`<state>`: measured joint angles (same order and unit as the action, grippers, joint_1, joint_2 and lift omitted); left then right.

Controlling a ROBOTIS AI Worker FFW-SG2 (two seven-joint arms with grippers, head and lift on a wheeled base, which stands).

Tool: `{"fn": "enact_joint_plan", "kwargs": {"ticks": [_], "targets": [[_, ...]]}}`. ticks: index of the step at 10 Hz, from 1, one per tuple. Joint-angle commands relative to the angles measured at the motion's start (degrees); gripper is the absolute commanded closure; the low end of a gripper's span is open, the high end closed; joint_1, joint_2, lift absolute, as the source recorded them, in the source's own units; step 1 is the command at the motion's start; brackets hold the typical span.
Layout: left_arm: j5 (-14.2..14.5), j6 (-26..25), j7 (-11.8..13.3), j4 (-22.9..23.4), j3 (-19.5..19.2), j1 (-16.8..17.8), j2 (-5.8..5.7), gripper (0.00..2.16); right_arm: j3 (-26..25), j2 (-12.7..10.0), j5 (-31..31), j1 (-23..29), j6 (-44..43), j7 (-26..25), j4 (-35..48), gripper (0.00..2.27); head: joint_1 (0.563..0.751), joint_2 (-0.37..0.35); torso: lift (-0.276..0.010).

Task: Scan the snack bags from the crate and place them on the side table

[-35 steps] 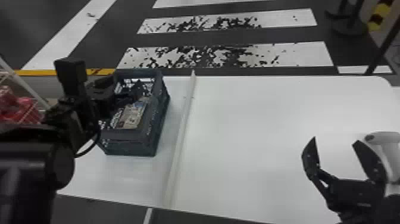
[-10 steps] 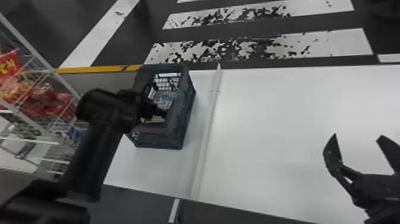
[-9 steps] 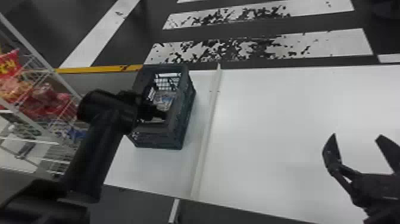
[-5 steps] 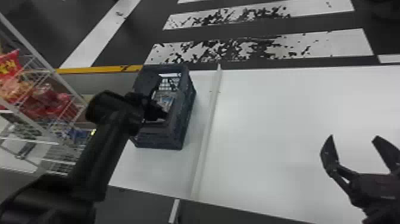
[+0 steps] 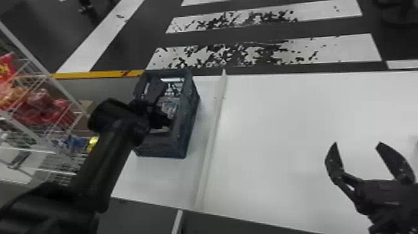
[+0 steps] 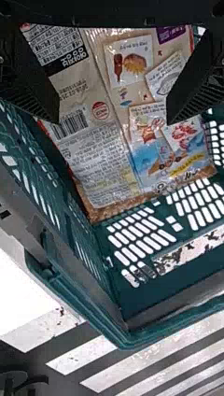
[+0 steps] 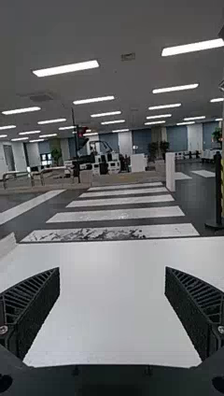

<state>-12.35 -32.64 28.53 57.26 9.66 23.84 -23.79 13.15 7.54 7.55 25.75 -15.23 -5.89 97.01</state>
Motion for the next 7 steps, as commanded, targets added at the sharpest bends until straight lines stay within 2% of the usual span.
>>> {"fn": "enact_joint_plan", "kwargs": {"ticks": [1,4,7], "targets": [[0.22,1.91,-1.19,-0.83,0.01,-0.02,0.15,0.00,0.12,0.02,0.01,-0.53,0.60,0.00,-0.16,0.04,0.695,0.276,-0.081],[0.66,2.62,-2.95,-0.92,-0.61,0.68,-0.03,0.00,0.56,0.81,0.01,-1.15,3.77,0.00,0.11,0.05,0.695,0.279,-0.081],[0.83,3.85,-1.81,-4.00,-1.22,2.26,-0.47,0.00,0.82,1.16,0.01,-1.58,7.11,0.70,0.63,0.05,0.695,0.288,-0.081]]}}
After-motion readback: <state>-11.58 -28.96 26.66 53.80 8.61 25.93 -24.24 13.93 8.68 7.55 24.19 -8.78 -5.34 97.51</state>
